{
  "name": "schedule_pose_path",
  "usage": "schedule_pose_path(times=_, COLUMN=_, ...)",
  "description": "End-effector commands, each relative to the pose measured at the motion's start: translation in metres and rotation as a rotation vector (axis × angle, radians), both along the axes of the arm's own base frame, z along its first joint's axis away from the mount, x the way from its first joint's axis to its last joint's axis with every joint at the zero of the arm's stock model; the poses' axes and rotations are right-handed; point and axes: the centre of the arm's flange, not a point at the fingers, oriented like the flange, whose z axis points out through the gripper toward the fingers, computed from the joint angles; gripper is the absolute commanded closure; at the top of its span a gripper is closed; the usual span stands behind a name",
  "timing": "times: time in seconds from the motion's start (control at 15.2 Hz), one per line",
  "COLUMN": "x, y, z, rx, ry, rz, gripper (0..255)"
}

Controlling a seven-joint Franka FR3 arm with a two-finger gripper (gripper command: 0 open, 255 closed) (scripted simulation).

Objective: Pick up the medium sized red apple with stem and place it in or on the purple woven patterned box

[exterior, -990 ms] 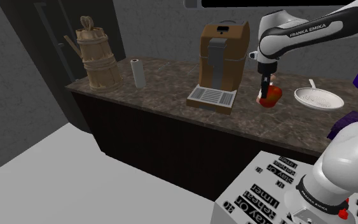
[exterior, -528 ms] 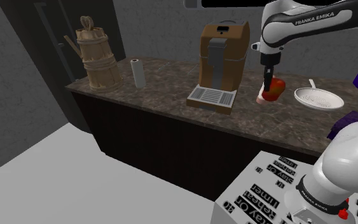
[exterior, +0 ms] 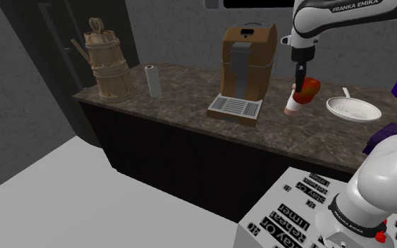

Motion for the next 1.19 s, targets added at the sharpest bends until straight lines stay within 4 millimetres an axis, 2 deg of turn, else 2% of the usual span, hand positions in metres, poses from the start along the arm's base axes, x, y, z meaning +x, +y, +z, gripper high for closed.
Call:
schedule_pose_path(times=0.0, x=-0.001, y=0.001, z=0.012, rx=0.0, ry=0.0, rz=0.0, gripper=255)
schedule_pose_path(times=0.2, x=-0.001, y=0.001, z=0.027, rx=0.0, ry=0.0, rz=0.0, gripper=255)
schedule_pose_path(times=1.12, x=-0.163, y=-0.088, z=0.035, rx=0.0, ry=0.0, rz=0.0, gripper=255)
